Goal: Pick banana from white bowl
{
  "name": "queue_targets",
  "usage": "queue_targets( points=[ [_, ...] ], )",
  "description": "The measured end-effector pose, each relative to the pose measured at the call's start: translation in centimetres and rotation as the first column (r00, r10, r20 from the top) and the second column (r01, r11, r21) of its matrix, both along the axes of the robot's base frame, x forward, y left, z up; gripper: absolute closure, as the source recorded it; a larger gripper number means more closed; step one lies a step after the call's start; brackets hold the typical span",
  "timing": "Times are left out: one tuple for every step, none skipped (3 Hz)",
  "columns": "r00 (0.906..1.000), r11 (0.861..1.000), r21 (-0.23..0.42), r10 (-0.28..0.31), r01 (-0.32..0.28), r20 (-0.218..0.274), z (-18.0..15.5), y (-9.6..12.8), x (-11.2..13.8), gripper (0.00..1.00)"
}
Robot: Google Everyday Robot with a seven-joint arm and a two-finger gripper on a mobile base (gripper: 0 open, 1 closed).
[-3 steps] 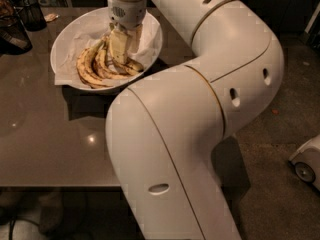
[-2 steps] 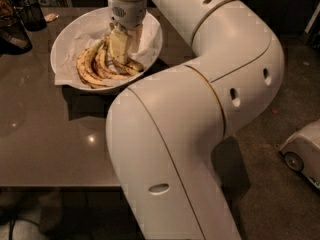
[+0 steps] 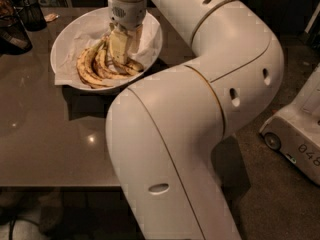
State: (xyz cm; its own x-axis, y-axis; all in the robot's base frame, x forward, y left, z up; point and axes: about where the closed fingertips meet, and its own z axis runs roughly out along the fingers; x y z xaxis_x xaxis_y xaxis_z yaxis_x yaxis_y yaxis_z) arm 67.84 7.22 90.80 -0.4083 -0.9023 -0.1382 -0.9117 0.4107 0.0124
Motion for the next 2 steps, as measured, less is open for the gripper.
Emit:
queue_targets(
  points=[
    [1.0, 1.0, 0.0, 0.0, 0.0, 0.0, -0.6, 0.0, 0.0, 0.49],
    [1.0, 1.0, 0.0, 0.0, 0.0, 0.0, -0.6, 0.0, 0.0, 0.45]
  ],
)
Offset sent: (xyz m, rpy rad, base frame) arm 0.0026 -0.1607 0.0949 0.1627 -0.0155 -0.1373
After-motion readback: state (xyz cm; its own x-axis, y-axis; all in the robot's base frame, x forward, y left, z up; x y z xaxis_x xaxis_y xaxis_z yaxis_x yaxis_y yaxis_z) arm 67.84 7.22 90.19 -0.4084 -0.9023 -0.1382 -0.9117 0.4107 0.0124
